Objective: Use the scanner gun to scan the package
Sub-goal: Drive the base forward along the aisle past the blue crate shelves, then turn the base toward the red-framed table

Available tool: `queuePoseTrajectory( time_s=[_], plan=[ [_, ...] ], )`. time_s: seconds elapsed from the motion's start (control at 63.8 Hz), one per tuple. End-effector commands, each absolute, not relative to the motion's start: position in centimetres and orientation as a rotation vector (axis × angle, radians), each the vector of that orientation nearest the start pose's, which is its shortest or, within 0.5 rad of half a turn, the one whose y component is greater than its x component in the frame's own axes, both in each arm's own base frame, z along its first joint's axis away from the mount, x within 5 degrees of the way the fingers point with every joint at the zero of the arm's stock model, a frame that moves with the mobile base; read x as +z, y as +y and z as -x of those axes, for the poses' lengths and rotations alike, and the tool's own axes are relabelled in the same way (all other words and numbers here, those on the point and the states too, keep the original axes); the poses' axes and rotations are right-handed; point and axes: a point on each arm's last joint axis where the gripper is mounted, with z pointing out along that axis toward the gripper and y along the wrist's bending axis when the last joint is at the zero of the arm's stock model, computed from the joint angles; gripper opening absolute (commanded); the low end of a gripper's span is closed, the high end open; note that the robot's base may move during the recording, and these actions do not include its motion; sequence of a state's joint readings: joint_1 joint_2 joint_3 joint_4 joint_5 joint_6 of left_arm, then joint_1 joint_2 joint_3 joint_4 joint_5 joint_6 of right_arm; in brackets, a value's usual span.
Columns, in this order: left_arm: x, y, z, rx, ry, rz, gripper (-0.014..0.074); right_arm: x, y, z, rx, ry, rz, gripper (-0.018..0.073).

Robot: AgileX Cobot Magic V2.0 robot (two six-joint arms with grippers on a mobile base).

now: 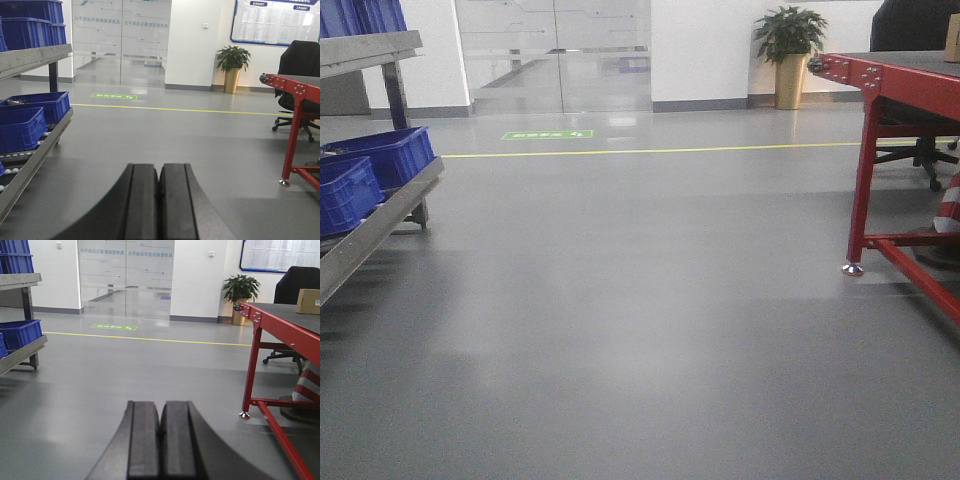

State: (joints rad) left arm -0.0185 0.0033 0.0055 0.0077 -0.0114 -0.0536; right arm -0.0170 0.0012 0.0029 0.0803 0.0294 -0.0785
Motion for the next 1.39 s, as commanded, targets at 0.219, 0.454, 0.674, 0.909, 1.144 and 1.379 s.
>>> queuePoseTrajectory(
  time_s=[0.219, 0.454, 0.674, 0.909, 1.144, 1.379],
  plan=[
    [21.57, -0.12, -5.59, -0.052, 1.456, 0.014, -0.0111, 21.27, -0.09, -5.62, -0.011, 1.489, -0.015, -0.0162],
    [21.57, -0.12, -5.59, -0.052, 1.456, 0.014, -0.0111, 21.27, -0.09, -5.62, -0.011, 1.489, -0.015, -0.0162],
    [21.57, -0.12, -5.59, -0.052, 1.456, 0.014, -0.0111, 21.27, -0.09, -5.62, -0.011, 1.489, -0.015, -0.0162],
    [21.57, -0.12, -5.59, -0.052, 1.456, 0.014, -0.0111, 21.27, -0.09, -5.62, -0.011, 1.489, -0.015, -0.0162],
    [21.57, -0.12, -5.59, -0.052, 1.456, 0.014, -0.0111, 21.27, -0.09, -5.62, -0.011, 1.489, -0.015, -0.0162],
    [21.57, -0.12, -5.59, -0.052, 1.456, 0.014, -0.0111, 21.27, -0.09, -5.62, -0.011, 1.489, -0.015, -0.0162]
  ],
)
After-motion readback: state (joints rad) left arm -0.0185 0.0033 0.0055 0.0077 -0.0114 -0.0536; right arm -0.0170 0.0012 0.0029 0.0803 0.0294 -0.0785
